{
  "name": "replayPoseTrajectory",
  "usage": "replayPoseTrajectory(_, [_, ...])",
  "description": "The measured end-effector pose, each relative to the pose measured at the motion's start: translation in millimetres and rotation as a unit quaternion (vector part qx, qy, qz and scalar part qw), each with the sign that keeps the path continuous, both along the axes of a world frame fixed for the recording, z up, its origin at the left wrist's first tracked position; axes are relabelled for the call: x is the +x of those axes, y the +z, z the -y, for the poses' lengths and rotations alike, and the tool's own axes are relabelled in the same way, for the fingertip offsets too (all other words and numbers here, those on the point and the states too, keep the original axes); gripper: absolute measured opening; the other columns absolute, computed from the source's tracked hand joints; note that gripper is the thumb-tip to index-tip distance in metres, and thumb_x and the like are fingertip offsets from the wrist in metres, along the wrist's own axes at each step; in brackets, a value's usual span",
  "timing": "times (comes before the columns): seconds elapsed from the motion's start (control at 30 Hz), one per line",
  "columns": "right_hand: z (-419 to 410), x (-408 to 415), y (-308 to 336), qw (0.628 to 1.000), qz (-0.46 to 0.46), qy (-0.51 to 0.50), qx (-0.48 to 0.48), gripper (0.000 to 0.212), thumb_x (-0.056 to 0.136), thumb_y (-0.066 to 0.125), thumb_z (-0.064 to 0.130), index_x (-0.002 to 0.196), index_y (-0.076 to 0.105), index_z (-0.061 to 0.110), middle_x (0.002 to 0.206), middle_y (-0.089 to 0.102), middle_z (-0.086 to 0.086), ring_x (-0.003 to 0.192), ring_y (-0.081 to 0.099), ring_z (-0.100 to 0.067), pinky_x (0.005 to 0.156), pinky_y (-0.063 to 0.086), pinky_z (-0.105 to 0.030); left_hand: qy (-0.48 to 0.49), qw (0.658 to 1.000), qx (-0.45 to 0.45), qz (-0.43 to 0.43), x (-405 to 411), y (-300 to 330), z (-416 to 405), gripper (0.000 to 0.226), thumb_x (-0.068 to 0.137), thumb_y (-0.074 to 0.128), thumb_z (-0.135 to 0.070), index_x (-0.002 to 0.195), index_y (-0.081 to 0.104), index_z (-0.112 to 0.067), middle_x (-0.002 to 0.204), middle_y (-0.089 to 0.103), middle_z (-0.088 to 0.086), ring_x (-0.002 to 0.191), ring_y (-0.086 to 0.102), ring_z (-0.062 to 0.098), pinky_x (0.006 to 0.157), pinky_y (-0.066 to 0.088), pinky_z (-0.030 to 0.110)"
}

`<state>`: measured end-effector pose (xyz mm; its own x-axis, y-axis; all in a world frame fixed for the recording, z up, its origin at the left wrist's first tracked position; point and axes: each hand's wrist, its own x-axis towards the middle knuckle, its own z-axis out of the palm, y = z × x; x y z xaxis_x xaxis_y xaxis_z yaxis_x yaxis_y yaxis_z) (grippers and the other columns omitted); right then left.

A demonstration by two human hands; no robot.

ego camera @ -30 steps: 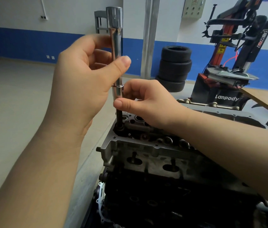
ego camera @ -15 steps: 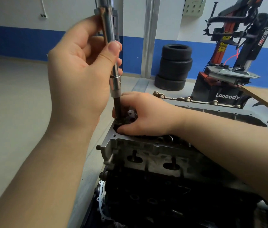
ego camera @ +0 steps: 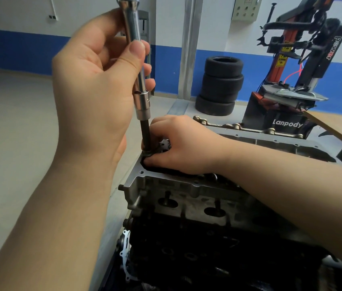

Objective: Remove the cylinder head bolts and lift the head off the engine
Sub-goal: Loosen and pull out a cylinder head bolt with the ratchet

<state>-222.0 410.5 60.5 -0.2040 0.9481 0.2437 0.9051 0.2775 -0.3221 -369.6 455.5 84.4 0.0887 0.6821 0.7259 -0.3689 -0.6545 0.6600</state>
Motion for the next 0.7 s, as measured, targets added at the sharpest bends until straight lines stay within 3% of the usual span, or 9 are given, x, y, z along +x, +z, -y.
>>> replayPoseTrajectory(0.1, [-2.0, 3.4, -1.7, 1.0, -0.014, -0.003, 0.0, 0.019, 0.09, 0.08, 0.033, 0.104, 0.071, 0.023, 0.1, 0.066, 0.008, 0.093, 0.065, -0.013, 0.088, 0.055, -0.036, -0.006, 1.0, -0.006, 0.004, 3.0, 2.0, 1.2, 0.03, 0.108, 0.06, -0.014, 0.137, 0.064, -0.018, 0.11, 0.072, 0.004, 0.094, 0.074, 0.02, 0.078, 0.066, 0.037])
replayPoseTrajectory(0.27, [-2.0, 6.7, -4.7, 0.998, -0.056, 0.003, 0.017, 0.024, 0.091, 0.081, 0.029, 0.112, 0.073, 0.023, 0.099, 0.071, 0.018, 0.093, 0.066, 0.001, 0.085, 0.051, -0.013, -0.023, 0.999, 0.02, -0.03, 1.4, 3.5, -0.3, 0.036, 0.11, 0.057, -0.021, 0.146, 0.057, -0.017, 0.116, 0.069, 0.006, 0.094, 0.075, 0.022, 0.078, 0.067, 0.04])
replayPoseTrajectory(0.4, [-0.6, 8.4, -4.7, 0.997, -0.072, 0.012, 0.028, 0.026, 0.091, 0.082, 0.025, 0.115, 0.074, 0.02, 0.096, 0.07, 0.021, 0.095, 0.067, 0.003, 0.085, 0.047, -0.006, -0.056, 0.997, 0.015, -0.052, -2.8, 3.4, -1.8, 0.035, 0.11, 0.056, -0.025, 0.144, 0.058, -0.017, 0.104, 0.068, 0.001, 0.091, 0.075, 0.026, 0.077, 0.066, 0.041])
replayPoseTrajectory(0.57, [4.6, 8.4, -4.1, 0.984, -0.167, 0.023, 0.065, 0.02, 0.091, 0.081, 0.016, 0.107, 0.072, 0.024, 0.09, 0.072, 0.022, 0.087, 0.069, 0.006, 0.082, 0.049, -0.011, -0.13, 0.987, -0.05, -0.083, -2.6, -0.9, -2.2, 0.023, 0.111, 0.053, -0.029, 0.125, 0.068, -0.019, 0.093, 0.067, 0.0, 0.082, 0.072, 0.026, 0.075, 0.061, 0.04])
replayPoseTrajectory(0.7, [4.4, 4.3, -3.6, 0.98, -0.186, 0.031, 0.068, 0.023, 0.092, 0.08, 0.015, 0.114, 0.072, 0.015, 0.097, 0.075, 0.014, 0.089, 0.072, 0.0, 0.087, 0.056, -0.026, -0.13, 0.99, -0.021, -0.058, 1.3, -2.7, -0.9, 0.023, 0.113, 0.046, -0.027, 0.116, 0.066, -0.016, 0.089, 0.062, 0.003, 0.071, 0.057, 0.024, 0.062, 0.048, 0.037])
